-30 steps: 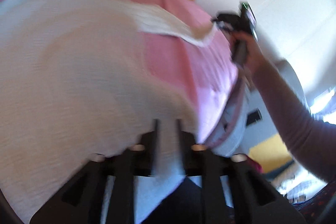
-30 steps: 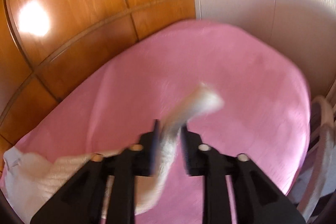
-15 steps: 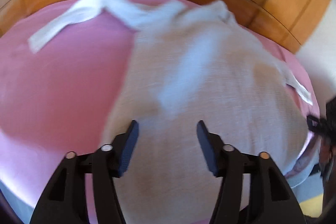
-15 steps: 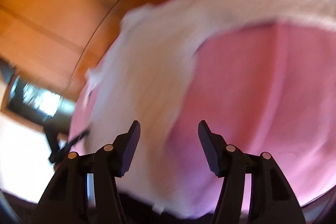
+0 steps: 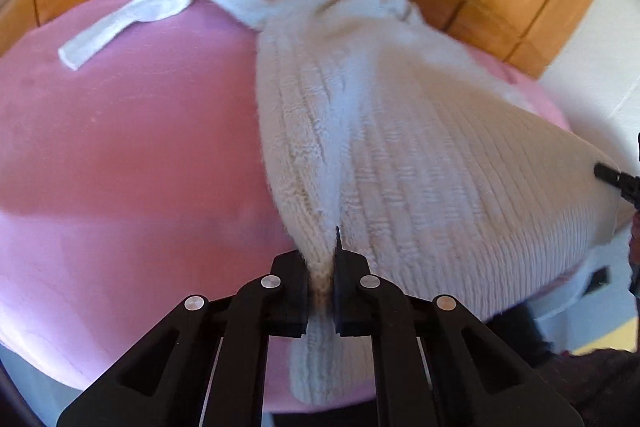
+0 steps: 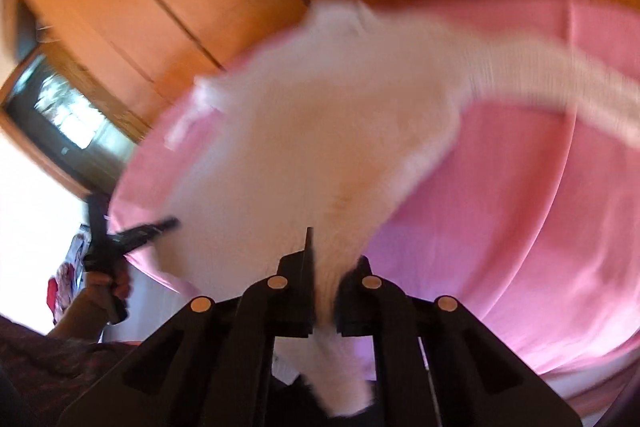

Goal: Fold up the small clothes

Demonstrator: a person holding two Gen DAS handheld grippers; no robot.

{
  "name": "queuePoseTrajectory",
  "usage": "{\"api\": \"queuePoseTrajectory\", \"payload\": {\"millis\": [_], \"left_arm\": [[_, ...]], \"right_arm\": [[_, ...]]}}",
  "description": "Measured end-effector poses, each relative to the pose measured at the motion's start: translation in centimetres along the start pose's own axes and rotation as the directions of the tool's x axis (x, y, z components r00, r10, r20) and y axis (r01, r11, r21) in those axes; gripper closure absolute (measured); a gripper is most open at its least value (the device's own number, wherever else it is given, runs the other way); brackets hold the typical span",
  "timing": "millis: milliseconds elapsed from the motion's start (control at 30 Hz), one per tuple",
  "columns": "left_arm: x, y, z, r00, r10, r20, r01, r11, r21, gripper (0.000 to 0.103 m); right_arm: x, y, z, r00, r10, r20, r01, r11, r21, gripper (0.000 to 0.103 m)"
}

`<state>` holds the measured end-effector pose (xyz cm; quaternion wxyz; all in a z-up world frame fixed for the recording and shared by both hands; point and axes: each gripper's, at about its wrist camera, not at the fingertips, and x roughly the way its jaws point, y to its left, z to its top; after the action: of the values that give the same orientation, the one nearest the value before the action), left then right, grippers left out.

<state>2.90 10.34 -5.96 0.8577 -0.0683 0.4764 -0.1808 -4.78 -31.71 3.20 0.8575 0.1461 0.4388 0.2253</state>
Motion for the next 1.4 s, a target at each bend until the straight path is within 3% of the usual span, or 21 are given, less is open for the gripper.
{"api": "queuePoseTrajectory", "payload": {"millis": [67,167,300,367,400,433,533,600,767,833,867,933,967,1033,1133,1233,1300,1367,1400], "left_arm": [[-0.3,-0.4,-0.9,1.000,-0.022,-0.021,0.022,1.000,0.002,0.096],[-0.1,-1.0,-2.0,0.998,-0.016,-0.057,0.016,1.000,0.009,0.096],[-0.7,-0.5,-1.6,0.999,0.007,-0.045,-0.008,1.000,-0.022,0.090],[-1.5,0.4,-1.0,1.000,-0.007,-0.022,0.006,0.999,-0.053,0.068],[-2.1,1.3,-0.5,1.000,0.009,0.013,-0.008,0.996,-0.085,0.057],[-2.5,1.7,-0.2,0.999,0.033,0.039,-0.029,0.994,-0.108,0.045],[-3.5,4.5,1.6,0.989,0.103,0.103,-0.080,0.976,-0.203,0.044],[-3.7,6.7,3.2,0.982,0.137,0.134,-0.093,0.953,-0.289,0.044],[-3.0,10.9,7.9,0.938,0.320,0.130,-0.257,0.898,-0.356,0.044],[-2.5,13.0,9.4,0.920,0.380,0.093,-0.313,0.857,-0.410,0.044],[-2.3,14.9,10.3,0.919,0.387,0.075,-0.310,0.828,-0.468,0.044],[-2.4,17.7,11.3,0.929,0.361,0.083,-0.257,0.789,-0.558,0.044],[-2.6,19.7,11.8,0.932,0.351,0.090,-0.224,0.753,-0.619,0.044],[-3.1,22.1,12.4,0.935,0.334,0.123,-0.161,0.706,-0.689,0.044],[-2.6,24.8,13.9,0.921,0.376,0.099,-0.190,0.659,-0.728,0.037],[-0.7,27.1,15.0,0.936,0.344,0.076,-0.172,0.635,-0.753,0.033],[1.2,27.9,15.9,0.944,0.324,0.064,-0.165,0.630,-0.759,0.046],[2.5,27.8,17.0,0.945,0.320,0.065,-0.173,0.661,-0.730,0.095],[2.8,27.7,17.4,0.944,0.322,0.064,-0.181,0.673,-0.717,0.099]], "right_arm": [[0.8,-0.4,-0.9,0.996,-0.066,-0.062,0.066,0.998,-0.012,0.098],[5.0,-3.2,-3.2,0.962,-0.180,-0.206,0.194,0.980,0.047,0.098],[7.8,-5.2,-4.3,0.936,-0.230,-0.267,0.267,0.957,0.115,0.095],[7.9,-5.0,-3.6,0.928,-0.265,-0.263,0.300,0.949,0.101,0.077],[7.6,-4.9,-3.2,0.927,-0.280,-0.248,0.311,0.945,0.096,0.055],[6.9,-4.7,-2.6,0.927,-0.305,-0.220,0.330,0.940,0.085,0.052],[7.0,-3.4,-0.5,0.921,-0.363,-0.143,0.373,0.926,0.049,0.048],[7.8,-2.2,1.2,0.938,-0.334,-0.095,0.339,0.940,0.042,0.040],[13.7,1.1,2.7,0.971,-0.226,-0.080,0.228,0.973,0.016,0.040],[16.5,2.9,3.0,0.977,-0.196,-0.087,0.197,0.980,-0.002,0.040],[17.9,4.0,3.1,0.981,-0.166,-0.100,0.166,0.986,-0.016,0.040],[20.2,5.7,3.4,0.978,-0.180,-0.103,0.173,0.982,-0.073,0.040],[20.7,5.9,3.3,0.977,-0.188,-0.106,0.178,0.979,-0.096,0.039],[21.8,6.5,3.0,0.974,-0.196,-0.114,0.182,0.976,-0.120,0.030],[23.3,6.4,2.7,0.973,-0.199,-0.116,0.184,0.975,-0.128,0.019],[23.9,6.3,2.4,0.974,-0.201,-0.107,0.184,0.971,-0.150,0.013],[24.0,6.7,2.3,0.971,-0.213,-0.105,0.193,0.966,-0.174,0.010],[24.3,6.9,2.2,0.969,-0.224,-0.102,0.203,0.961,-0.187,0.008],[24.4,7.0,2.2,0.969,-0.228,-0.100,0.206,0.960,-0.189,0.007]]}}
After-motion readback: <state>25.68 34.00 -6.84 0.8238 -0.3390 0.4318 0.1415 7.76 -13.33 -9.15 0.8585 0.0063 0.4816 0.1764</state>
